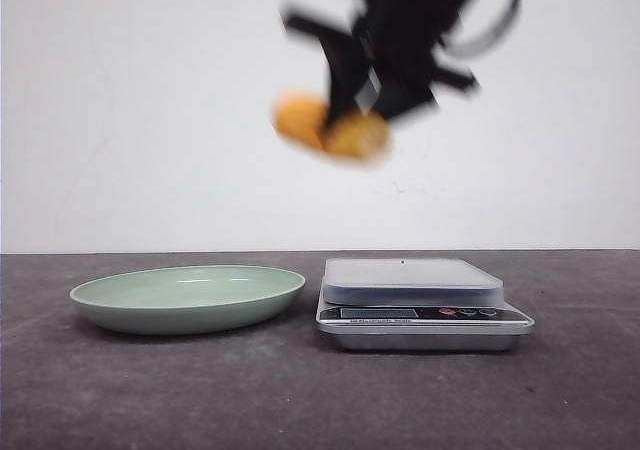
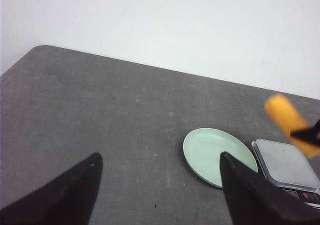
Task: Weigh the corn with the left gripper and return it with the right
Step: 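Carry the corn with the right gripper back onto the green plate and release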
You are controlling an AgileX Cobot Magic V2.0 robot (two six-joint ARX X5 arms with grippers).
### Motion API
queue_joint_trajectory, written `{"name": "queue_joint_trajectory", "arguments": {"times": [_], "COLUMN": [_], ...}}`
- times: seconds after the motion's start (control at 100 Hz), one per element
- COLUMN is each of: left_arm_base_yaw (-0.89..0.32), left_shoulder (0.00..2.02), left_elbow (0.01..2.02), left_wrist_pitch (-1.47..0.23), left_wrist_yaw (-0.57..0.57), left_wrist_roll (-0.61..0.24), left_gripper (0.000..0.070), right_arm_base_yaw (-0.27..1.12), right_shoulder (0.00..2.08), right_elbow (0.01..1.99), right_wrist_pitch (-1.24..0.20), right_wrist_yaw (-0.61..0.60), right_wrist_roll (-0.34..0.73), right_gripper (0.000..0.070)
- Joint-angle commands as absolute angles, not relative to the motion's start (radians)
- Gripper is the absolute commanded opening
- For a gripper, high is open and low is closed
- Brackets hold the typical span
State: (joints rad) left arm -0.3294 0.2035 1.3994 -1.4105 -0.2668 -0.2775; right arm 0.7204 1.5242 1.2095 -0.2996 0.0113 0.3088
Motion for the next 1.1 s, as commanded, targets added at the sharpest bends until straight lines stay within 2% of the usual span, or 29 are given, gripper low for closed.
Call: {"name": "queue_joint_trajectory", "arguments": {"times": [0.0, 0.2, 0.42, 0.8, 1.04, 1.09], "left_arm_base_yaw": [-0.330, -0.330, -0.330, -0.330, -0.330, -0.330], "left_shoulder": [0.208, 0.208, 0.208, 0.208, 0.208, 0.208], "left_elbow": [1.412, 1.412, 1.412, 1.412, 1.412, 1.412], "left_wrist_pitch": [-1.400, -1.400, -1.400, -1.419, -1.440, -1.440], "left_wrist_yaw": [-0.270, -0.270, -0.269, -0.269, -0.269, -0.269], "left_wrist_roll": [-0.278, -0.278, -0.282, -0.282, -0.282, -0.282], "left_gripper": [0.0434, 0.0434, 0.0434, 0.0434, 0.0434, 0.0434], "right_arm_base_yaw": [0.785, 0.925, 0.946, 0.884, 0.847, 0.839], "right_shoulder": [1.531, 1.590, 1.774, 2.060, 2.130, 2.134], "right_elbow": [1.288, 1.504, 1.662, 1.676, 1.676, 1.676], "right_wrist_pitch": [-0.286, -0.281, -0.318, -0.432, -0.492, -0.498], "right_wrist_yaw": [0.010, 0.066, 0.079, 0.080, 0.083, 0.078], "right_wrist_roll": [0.295, 0.289, 0.353, 0.461, 0.466, 0.470], "right_gripper": [0.0000, 0.0000, 0.0000, 0.0000, 0.0000, 0.0034]}}
